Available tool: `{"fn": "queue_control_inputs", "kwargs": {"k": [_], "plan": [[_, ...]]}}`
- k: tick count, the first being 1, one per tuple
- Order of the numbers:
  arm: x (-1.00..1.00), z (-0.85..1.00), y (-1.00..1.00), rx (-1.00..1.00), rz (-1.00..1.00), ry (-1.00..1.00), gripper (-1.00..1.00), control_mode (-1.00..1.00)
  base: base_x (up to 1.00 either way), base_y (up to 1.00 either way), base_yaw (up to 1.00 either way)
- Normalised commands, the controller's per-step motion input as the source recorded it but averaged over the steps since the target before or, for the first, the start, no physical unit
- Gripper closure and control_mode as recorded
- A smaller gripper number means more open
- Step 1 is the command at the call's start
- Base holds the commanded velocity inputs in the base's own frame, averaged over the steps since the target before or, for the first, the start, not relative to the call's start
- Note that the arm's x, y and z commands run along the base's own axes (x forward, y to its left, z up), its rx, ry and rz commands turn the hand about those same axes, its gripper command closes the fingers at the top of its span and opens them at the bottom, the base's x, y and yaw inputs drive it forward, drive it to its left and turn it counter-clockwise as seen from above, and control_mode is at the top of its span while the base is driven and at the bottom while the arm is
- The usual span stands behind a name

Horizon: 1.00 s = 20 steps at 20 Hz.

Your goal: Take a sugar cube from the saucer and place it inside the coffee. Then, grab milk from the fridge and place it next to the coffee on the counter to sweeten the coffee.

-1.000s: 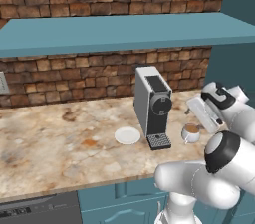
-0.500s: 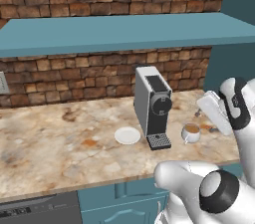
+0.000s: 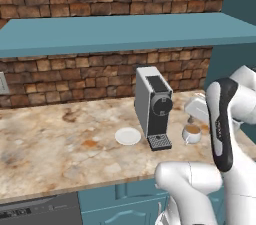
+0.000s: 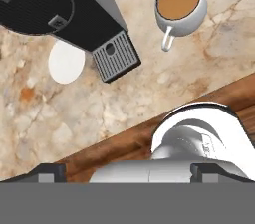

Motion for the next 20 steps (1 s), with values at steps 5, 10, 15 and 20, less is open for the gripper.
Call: {"fn": "queue_control_inputs", "kwargs": {"k": [5,10,15,20], "plan": [[-0.25,0.27,0.0,-0.01,0.0,-0.15,-1.0,-1.0,0.0,0.0,0.0],[0.0,0.0,0.0,0.0,0.0,0.0,-1.0,1.0,-0.49,0.0,0.0],[0.0,0.0,0.0,0.0,0.0,0.0,-1.0,1.0,-1.0,0.07,-0.03],[0.0,0.0,0.0,0.0,0.0,0.0,-1.0,1.0,-1.0,0.01,-0.36]]}}
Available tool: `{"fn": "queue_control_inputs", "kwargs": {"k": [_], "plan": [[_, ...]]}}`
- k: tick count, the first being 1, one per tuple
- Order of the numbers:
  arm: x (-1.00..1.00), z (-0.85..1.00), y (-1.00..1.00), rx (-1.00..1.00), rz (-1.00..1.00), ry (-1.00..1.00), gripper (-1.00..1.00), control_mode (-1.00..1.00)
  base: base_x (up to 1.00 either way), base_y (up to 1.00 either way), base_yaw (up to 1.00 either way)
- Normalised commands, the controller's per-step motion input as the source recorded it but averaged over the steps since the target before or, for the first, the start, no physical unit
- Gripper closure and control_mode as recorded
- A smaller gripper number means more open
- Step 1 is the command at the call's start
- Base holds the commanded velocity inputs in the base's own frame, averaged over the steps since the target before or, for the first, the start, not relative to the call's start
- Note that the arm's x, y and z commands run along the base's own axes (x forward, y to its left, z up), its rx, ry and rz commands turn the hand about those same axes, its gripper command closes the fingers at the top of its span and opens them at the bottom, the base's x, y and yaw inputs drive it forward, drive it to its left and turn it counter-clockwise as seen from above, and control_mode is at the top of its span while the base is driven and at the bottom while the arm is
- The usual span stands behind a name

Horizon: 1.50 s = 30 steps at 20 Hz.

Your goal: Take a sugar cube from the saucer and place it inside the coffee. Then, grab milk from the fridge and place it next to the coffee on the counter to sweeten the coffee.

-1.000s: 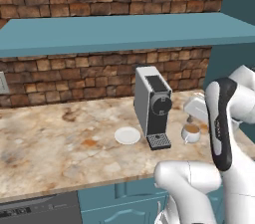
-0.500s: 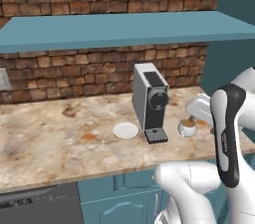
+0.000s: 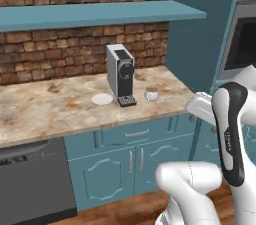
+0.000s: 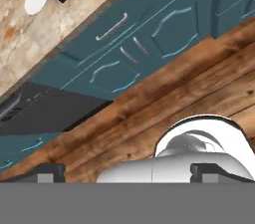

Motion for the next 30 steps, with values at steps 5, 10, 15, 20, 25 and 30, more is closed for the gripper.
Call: {"fn": "queue_control_inputs", "kwargs": {"k": [5,10,15,20,25,30], "plan": [[0.0,0.0,0.0,0.0,0.0,0.0,-1.0,1.0,-0.46,0.01,-0.75],[0.0,0.0,0.0,0.0,0.0,0.0,-1.0,1.0,0.0,0.11,-0.97],[0.0,0.0,0.0,0.0,0.0,0.0,-1.0,1.0,0.0,0.16,-0.96],[0.0,0.0,0.0,0.0,0.0,0.0,-1.0,1.0,-0.14,0.17,-0.94],[0.0,0.0,0.0,0.0,0.0,0.0,-1.0,1.0,-0.35,0.02,-0.87],[0.0,0.0,0.0,0.0,0.0,0.0,-1.0,1.0,-0.37,0.0,-0.82]]}}
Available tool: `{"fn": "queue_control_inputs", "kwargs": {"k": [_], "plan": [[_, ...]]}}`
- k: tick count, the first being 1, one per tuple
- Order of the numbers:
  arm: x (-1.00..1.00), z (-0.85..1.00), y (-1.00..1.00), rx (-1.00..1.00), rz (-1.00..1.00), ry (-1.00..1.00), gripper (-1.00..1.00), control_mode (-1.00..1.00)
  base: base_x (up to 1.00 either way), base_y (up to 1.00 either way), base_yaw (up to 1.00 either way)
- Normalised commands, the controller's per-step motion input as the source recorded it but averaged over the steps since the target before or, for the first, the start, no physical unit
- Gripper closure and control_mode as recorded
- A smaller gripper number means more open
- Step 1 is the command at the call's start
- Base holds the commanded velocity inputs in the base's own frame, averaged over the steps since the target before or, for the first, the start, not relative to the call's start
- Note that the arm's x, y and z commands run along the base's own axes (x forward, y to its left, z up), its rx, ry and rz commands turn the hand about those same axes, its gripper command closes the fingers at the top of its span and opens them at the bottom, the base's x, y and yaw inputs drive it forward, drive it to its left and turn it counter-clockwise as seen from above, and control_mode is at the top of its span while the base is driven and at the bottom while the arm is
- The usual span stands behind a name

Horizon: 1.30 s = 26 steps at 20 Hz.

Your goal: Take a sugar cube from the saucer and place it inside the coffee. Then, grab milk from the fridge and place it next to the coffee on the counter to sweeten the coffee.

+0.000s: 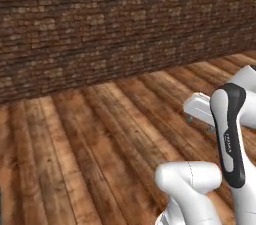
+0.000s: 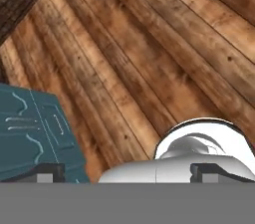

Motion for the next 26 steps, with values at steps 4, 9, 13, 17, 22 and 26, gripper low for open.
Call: {"fn": "queue_control_inputs", "kwargs": {"k": [4,9,13,17,22,26], "plan": [[0.0,0.0,0.0,0.0,0.0,0.0,-1.0,1.0,0.0,0.0,-0.89],[0.0,0.0,0.0,0.0,0.0,0.0,-1.0,1.0,0.0,0.0,-0.87],[0.0,0.0,0.0,0.0,0.0,0.0,-1.0,1.0,0.09,-0.08,-0.79],[0.0,0.0,0.0,0.0,0.0,0.0,-1.0,1.0,0.26,-0.16,-0.72],[0.0,0.0,0.0,0.0,0.0,0.0,-1.0,1.0,0.42,-0.35,-0.64],[0.0,0.0,0.0,0.0,0.0,0.0,-1.0,1.0,0.56,-0.56,-0.57]]}}
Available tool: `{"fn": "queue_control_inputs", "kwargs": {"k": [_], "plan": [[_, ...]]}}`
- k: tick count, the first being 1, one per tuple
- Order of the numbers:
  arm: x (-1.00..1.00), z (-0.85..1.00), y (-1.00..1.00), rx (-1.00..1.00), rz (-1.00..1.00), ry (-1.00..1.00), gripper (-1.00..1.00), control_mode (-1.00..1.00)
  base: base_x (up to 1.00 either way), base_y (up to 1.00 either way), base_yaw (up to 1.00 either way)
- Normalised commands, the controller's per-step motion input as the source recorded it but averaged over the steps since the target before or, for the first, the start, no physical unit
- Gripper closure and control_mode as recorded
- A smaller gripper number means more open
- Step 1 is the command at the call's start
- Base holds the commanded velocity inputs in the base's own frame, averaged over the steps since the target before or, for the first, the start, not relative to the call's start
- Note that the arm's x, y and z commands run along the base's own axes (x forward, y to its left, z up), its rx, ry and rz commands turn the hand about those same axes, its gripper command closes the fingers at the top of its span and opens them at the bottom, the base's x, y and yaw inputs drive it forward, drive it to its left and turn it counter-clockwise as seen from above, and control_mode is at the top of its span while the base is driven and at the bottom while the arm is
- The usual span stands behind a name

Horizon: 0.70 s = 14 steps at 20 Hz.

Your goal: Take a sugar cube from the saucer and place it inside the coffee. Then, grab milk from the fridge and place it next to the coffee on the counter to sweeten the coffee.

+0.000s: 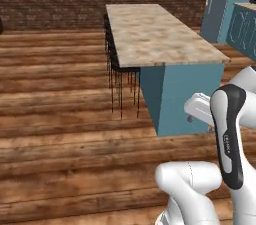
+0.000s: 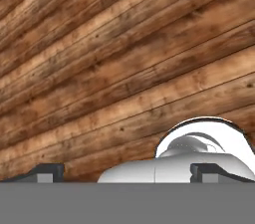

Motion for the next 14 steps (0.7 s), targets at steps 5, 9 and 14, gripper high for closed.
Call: {"fn": "queue_control_inputs", "kwargs": {"k": [5,9,14], "plan": [[0.0,0.0,0.0,0.0,0.0,0.0,-1.0,1.0,0.87,-0.66,-0.48],[0.0,0.0,0.0,0.0,0.0,0.0,-1.0,1.0,0.99,-0.75,-0.43],[0.0,0.0,0.0,0.0,0.0,0.0,-1.0,1.0,0.86,-0.98,-0.38]]}}
